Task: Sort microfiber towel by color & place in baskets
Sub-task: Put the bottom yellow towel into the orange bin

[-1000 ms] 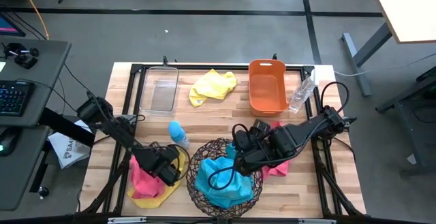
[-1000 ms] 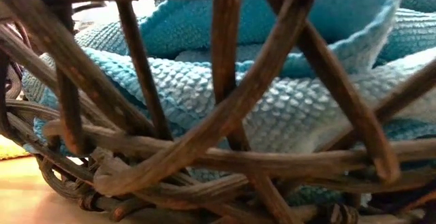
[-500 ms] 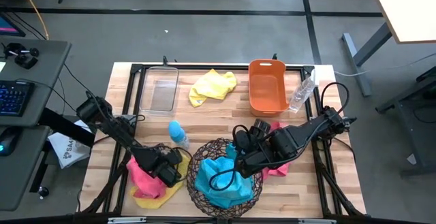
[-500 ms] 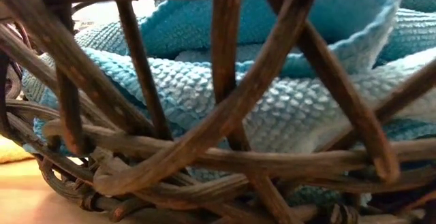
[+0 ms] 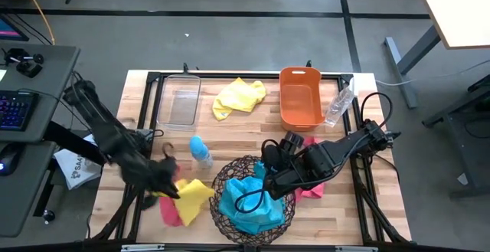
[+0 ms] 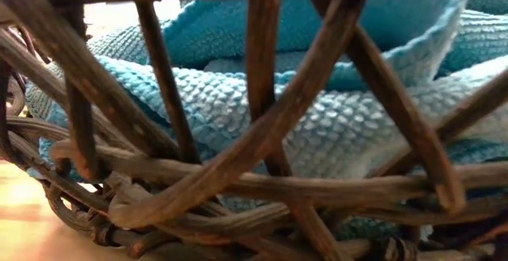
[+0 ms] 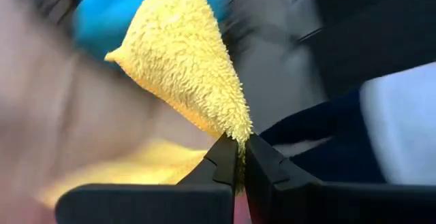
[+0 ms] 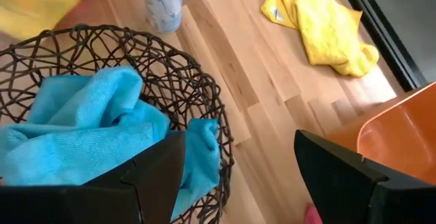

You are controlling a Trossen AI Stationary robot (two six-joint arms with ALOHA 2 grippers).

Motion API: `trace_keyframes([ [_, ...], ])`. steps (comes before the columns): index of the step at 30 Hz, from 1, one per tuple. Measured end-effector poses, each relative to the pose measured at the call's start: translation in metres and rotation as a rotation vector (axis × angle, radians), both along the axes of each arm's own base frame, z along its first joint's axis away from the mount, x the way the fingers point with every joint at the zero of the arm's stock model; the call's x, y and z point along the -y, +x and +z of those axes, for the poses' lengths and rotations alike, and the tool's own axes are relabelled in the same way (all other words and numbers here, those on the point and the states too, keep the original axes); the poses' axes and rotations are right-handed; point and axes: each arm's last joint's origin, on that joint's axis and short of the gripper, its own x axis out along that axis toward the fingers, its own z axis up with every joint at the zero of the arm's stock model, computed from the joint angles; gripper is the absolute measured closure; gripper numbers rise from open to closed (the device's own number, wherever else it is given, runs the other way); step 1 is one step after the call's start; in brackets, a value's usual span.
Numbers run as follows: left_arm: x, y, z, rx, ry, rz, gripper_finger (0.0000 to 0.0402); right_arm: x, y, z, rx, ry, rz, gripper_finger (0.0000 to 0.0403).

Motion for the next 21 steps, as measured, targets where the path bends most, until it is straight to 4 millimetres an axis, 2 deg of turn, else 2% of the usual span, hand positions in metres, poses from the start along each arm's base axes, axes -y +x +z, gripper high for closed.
trace_keyframes([
  [5,-0.021,-0.017,0.054,0.235,-0.119,-0.021,0.0401,-0.002,-0.004,0.003,-0.01,-0.021,0.058,0.0133],
  [10,-0.035,-0.017,0.091,0.419,-0.11,0.041,0.0401,0.001,-0.017,0.021,0.063,-0.047,0.066,0.0133],
  [16,-0.035,0.019,0.112,0.494,-0.054,0.015,0.0401,0.014,-0.035,0.051,0.23,-0.071,0.018,0.0133],
  [21,-0.052,0.059,0.126,0.585,0.14,0.038,0.0401,0.025,-0.042,0.076,0.433,-0.103,-0.062,0.0133],
])
